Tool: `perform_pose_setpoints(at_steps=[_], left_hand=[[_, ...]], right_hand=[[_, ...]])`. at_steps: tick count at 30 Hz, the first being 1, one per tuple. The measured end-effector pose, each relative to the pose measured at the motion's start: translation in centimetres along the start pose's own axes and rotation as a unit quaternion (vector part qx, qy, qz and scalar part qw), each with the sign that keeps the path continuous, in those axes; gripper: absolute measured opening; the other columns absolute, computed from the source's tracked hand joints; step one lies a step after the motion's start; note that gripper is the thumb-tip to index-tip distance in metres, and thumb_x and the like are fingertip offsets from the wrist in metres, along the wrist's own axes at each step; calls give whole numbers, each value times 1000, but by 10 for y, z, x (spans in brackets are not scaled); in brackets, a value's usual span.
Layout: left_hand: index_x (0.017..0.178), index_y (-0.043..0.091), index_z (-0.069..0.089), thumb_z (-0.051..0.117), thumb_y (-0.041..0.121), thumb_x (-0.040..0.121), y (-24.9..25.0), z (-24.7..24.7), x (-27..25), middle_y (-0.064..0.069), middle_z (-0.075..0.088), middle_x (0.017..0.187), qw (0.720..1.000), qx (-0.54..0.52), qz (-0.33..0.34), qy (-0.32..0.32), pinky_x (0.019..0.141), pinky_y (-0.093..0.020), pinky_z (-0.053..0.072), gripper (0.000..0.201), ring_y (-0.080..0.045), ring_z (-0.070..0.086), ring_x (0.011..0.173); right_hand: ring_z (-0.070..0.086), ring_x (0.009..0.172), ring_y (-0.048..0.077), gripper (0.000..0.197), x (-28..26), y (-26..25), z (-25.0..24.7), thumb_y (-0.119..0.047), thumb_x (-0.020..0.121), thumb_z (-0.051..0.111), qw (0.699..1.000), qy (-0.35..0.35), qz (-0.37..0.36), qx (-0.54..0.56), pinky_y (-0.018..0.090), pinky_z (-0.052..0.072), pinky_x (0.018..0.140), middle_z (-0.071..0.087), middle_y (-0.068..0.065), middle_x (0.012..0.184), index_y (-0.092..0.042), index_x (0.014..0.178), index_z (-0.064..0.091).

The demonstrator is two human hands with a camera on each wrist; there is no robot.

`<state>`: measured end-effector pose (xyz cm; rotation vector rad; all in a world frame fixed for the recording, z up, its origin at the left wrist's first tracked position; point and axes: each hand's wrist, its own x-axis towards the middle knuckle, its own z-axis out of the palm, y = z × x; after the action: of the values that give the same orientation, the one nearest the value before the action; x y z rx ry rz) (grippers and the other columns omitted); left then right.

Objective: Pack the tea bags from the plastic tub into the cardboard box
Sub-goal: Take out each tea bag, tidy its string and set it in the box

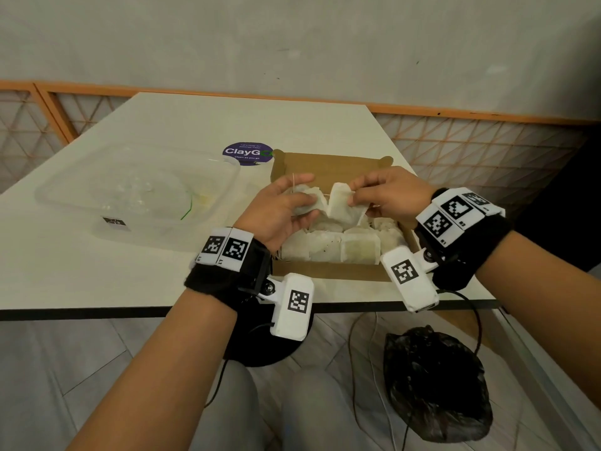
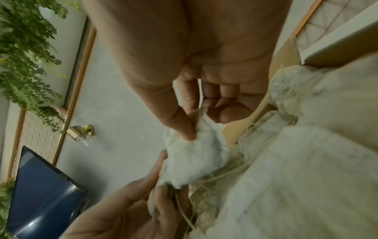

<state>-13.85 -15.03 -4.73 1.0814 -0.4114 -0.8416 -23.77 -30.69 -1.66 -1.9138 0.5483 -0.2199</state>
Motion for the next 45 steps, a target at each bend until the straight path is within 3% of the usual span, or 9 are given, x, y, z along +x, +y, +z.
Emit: perform_pose_setpoints(at_steps=[7,13,16,20,24,27,32,38,45], left_hand=[[117,11,52,49,-9,90,6,-6,1,-5,49,86,997,7,63,46,61,-18,53,34,-2,57,51],[114,13,53,50,-6,90,5,-6,2,-3,50,82,997,21,52,53,55,-16,50,31,-4,57,55],[111,14,53,49,-6,91,3,-6,3,-3,47,78,997,19,41,56,55,-17,49,29,-2,55,52],[103,16,55,45,-5,92,4,-7,4,-9,51,102,998,-32,12,51,58,-20,55,26,-18,56,87],[109,13,51,38,-6,93,5,-4,5,-11,54,111,996,-82,-15,24,59,-24,57,29,-21,58,90],[118,12,46,34,-6,94,4,5,5,-9,57,104,996,-92,-19,4,59,-24,58,32,-19,61,83],[118,11,45,33,-6,96,0,12,8,-13,56,106,994,-106,-1,30,63,-24,58,30,-18,61,85],[104,14,48,42,-1,97,-8,19,9,-15,58,109,993,-110,-22,42,59,-21,56,18,-17,62,78],[109,8,58,57,5,91,-9,15,7,0,58,91,995,-90,-46,9,59,-15,53,18,-8,59,75]], right_hand=[[56,68,12,19,-9,-5,-7,-6,73,74,994,-83,-11,-68,16,46,56,63,3,75,-17,79,59],[47,53,2,13,-8,-9,18,-10,77,72,957,-231,16,-176,14,37,52,59,-5,66,-19,83,65],[50,61,5,13,1,-1,32,-13,77,72,942,-190,-17,-276,17,40,63,58,-7,67,-19,86,65],[54,74,13,24,3,4,37,-22,77,73,931,-111,-39,-347,30,44,76,58,-4,79,-23,96,59],[54,71,11,21,-2,-3,28,-30,83,65,986,27,-50,-157,26,44,67,56,-4,81,-22,99,54],[58,72,7,26,-5,-11,25,-43,85,61,995,29,-14,-99,18,41,58,63,-4,83,-18,93,58],[62,79,11,45,-8,-11,21,-58,74,64,998,60,-12,2,26,45,67,68,-3,89,-20,97,59],[54,62,2,24,-16,-6,26,-26,73,77,995,37,-82,-51,8,41,53,59,-2,75,-13,85,62],[56,63,15,20,-11,-11,9,-7,74,74,995,62,-50,52,26,44,60,61,6,70,-16,67,57]])
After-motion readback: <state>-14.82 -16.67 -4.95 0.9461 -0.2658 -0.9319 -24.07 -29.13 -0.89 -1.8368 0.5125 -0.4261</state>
